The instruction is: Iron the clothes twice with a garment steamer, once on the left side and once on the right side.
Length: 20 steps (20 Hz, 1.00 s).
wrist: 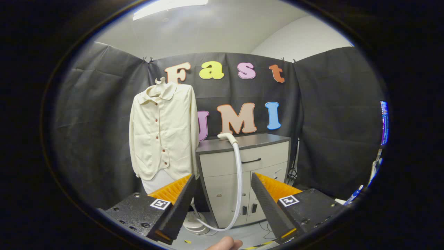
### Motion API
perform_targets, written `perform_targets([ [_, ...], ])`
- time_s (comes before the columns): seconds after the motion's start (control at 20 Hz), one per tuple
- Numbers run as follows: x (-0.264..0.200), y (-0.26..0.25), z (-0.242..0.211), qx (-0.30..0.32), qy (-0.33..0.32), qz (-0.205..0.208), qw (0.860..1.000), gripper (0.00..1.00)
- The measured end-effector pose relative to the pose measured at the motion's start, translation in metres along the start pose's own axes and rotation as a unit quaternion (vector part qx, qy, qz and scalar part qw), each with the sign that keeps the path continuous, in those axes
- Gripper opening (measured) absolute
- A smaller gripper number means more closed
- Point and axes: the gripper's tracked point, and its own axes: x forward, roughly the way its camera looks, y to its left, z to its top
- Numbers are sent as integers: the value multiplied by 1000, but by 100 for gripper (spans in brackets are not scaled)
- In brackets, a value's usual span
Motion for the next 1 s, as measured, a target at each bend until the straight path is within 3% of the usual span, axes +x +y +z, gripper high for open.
perform_targets([
  [0.5, 56, 12, 10, 2, -6, -15, 1000, 98],
  [1.0, 219, 7, 45, -9, 8, -8, 1000, 98],
])
